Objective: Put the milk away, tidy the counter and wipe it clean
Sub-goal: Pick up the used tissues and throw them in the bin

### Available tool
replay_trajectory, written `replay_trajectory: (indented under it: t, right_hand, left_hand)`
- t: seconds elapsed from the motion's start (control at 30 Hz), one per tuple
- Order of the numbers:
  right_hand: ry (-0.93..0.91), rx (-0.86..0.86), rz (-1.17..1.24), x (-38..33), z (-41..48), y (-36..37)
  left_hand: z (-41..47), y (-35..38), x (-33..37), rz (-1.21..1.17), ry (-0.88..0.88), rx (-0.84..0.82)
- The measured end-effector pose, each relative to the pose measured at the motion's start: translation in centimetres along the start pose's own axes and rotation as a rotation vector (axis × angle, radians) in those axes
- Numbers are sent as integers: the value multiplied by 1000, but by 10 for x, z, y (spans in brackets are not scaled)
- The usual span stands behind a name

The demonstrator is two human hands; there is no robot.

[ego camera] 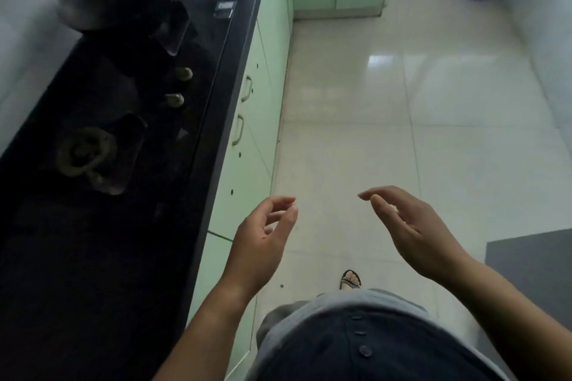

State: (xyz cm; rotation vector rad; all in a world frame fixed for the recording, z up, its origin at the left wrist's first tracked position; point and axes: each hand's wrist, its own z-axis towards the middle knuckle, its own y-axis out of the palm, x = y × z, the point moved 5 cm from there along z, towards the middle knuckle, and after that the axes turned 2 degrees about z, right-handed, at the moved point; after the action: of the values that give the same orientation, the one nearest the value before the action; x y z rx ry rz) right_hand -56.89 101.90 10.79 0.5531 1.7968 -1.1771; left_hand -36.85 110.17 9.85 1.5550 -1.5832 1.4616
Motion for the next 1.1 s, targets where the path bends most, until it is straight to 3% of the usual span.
replay_trajectory:
  t: [0.37,0.53,0.83,1.1]
  right_hand:
    - [49,-8,27,35,127,-70]
    - [63,-7,45,27,234,-83]
    - [-68,82,9,-40,450,-137]
    - [-9,45,72,-27,570,-141]
  left_hand:
    - [144,54,60,-56,-55,-53]
    - [251,48,80,-96,-82,-44]
    - [463,6,195,-26,89,-125]
    - [576,-7,202,-2,12,-74]
